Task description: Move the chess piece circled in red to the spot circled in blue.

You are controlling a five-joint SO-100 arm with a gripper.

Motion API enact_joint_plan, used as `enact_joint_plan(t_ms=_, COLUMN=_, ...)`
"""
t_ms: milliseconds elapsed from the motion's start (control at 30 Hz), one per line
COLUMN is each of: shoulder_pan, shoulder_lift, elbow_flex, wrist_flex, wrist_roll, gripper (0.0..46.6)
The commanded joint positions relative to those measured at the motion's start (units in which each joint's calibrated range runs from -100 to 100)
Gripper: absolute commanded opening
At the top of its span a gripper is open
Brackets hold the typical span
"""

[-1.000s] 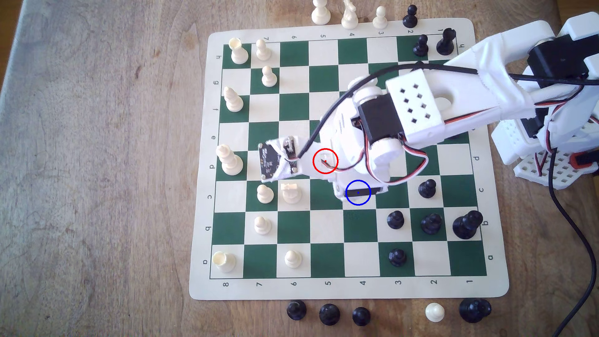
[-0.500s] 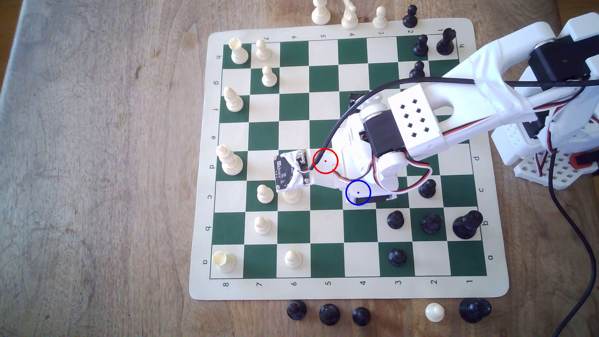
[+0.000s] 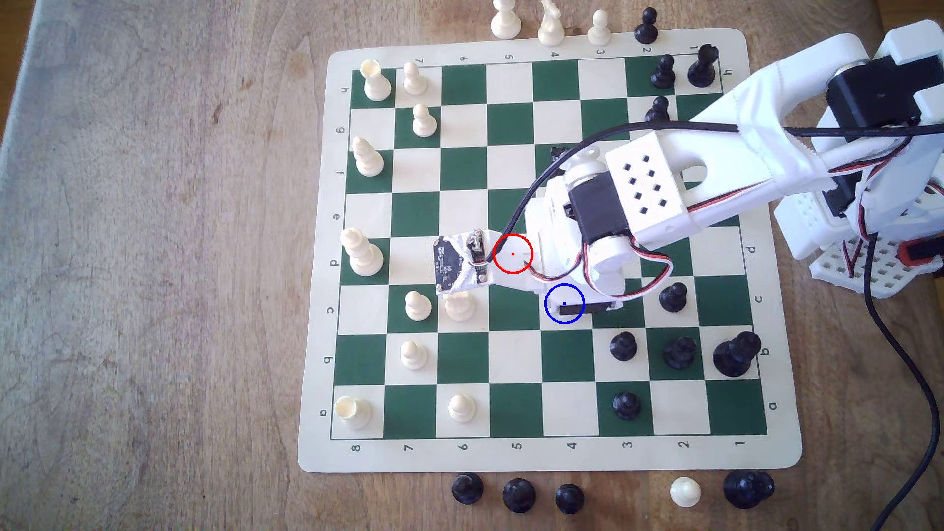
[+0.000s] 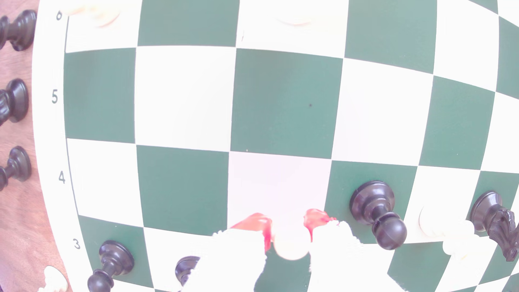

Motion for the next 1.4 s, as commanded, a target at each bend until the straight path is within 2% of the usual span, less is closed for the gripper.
enact_joint_plan(t_ms=0, shoulder_pan=-0.5, shoulder_lift=-0.4, elbow_flex=-0.8, wrist_flex=-0.4, wrist_roll=0.2, gripper=2.2)
enact_joint_plan(t_ms=267, shoulder_pan=-0.5, shoulder_lift=0.8, elbow_flex=-0.7, wrist_flex=-0.5, wrist_roll=0.2, gripper=2.6)
enact_joint_plan(t_ms=300, shoulder_pan=-0.6, shoulder_lift=0.8, elbow_flex=-0.7, wrist_flex=-0.5, wrist_roll=0.3, gripper=3.9)
enact_joint_plan(t_ms=400, shoulder_pan=-0.6, shoulder_lift=0.5, elbow_flex=-0.1, wrist_flex=-0.8, wrist_roll=0.6, gripper=14.3)
enact_joint_plan(t_ms=433, shoulder_pan=-0.7, shoulder_lift=0.1, elbow_flex=0.4, wrist_flex=-1.1, wrist_roll=0.6, gripper=14.8)
enact_joint_plan(t_ms=1100, shoulder_pan=0.3, shoulder_lift=-15.7, elbow_flex=1.8, wrist_flex=8.4, wrist_roll=0.3, gripper=16.7)
enact_joint_plan(t_ms=1233, shoulder_pan=-0.4, shoulder_lift=-22.2, elbow_flex=1.9, wrist_flex=12.7, wrist_roll=0.2, gripper=16.7)
enact_joint_plan(t_ms=1367, shoulder_pan=-1.9, shoulder_lift=-34.0, elbow_flex=8.4, wrist_flex=15.0, wrist_roll=-0.1, gripper=17.3)
